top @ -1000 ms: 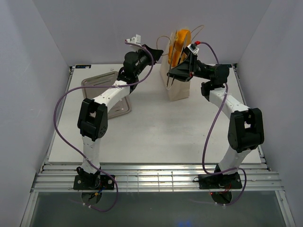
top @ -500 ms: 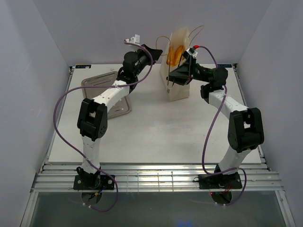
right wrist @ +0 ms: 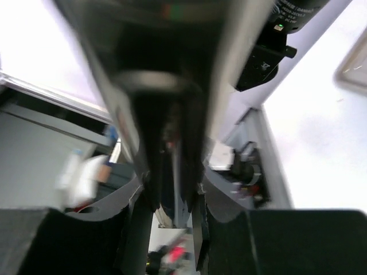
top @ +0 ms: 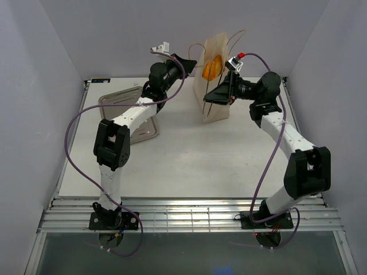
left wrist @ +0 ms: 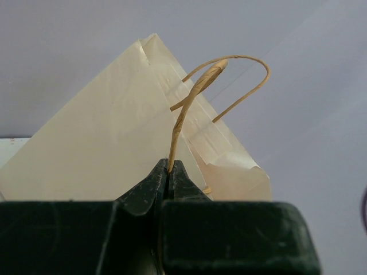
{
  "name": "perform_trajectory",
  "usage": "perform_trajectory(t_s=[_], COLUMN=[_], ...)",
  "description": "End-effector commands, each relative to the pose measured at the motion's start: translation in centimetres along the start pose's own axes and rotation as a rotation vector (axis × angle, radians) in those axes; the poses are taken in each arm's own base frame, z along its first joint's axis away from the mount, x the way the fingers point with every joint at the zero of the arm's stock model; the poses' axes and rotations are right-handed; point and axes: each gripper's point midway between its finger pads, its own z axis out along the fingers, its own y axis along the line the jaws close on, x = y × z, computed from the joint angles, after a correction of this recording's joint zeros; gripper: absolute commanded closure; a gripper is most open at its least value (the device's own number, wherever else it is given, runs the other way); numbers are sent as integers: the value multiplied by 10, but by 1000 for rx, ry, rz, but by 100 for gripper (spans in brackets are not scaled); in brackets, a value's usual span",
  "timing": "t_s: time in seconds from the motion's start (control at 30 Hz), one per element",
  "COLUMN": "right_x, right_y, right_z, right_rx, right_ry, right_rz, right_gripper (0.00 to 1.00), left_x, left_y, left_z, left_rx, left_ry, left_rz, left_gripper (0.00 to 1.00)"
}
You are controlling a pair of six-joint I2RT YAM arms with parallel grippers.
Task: Place the fake bread into the paper bag
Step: Place the fake bread in the paper bag, then place the clamp at the center of the board.
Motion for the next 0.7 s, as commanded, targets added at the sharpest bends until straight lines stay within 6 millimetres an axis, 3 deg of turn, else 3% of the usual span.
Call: perform_trajectory(t_s=[0.0,0.1,0.2,0.23,0.3,0.33,0.4,0.47,0.67], right_x=[18,37,60,71,88,97,110,121,142], right_y=[9,-20,-28,-40,-47,-57,-66,-80,-110], right_z=[-6,-16,-22,-26,-28,-31,-35,-40,-34], right_rx=[114,301,355,369,404,430,466,495,526], right_ry=[29,52,69,82,106,118,134,150,228], right_rz=[-227,-238,-243,-214,-228,-214,-210,-197,-174], right_gripper=[68,70,70,71,71,71,71,71,71], left_x=[-36,-38,-40,-40,-41,-42,-44,-47,-55], left_y=[-35,-39,-42,-43,-46,-49,-53,-56,-67], left_z=[-14,-15,-18,-19,-21,-21,-24,-26,-34], left_rx=[50,66,67,69,77,84,93,94,112], left_ry=[-47,-43,-44,-42,-41,-38,-38,-44,-45], left_rz=[18,37,37,35,33,34,36,41,70], left_gripper=[100,100,99,85,69,51,36,22,2])
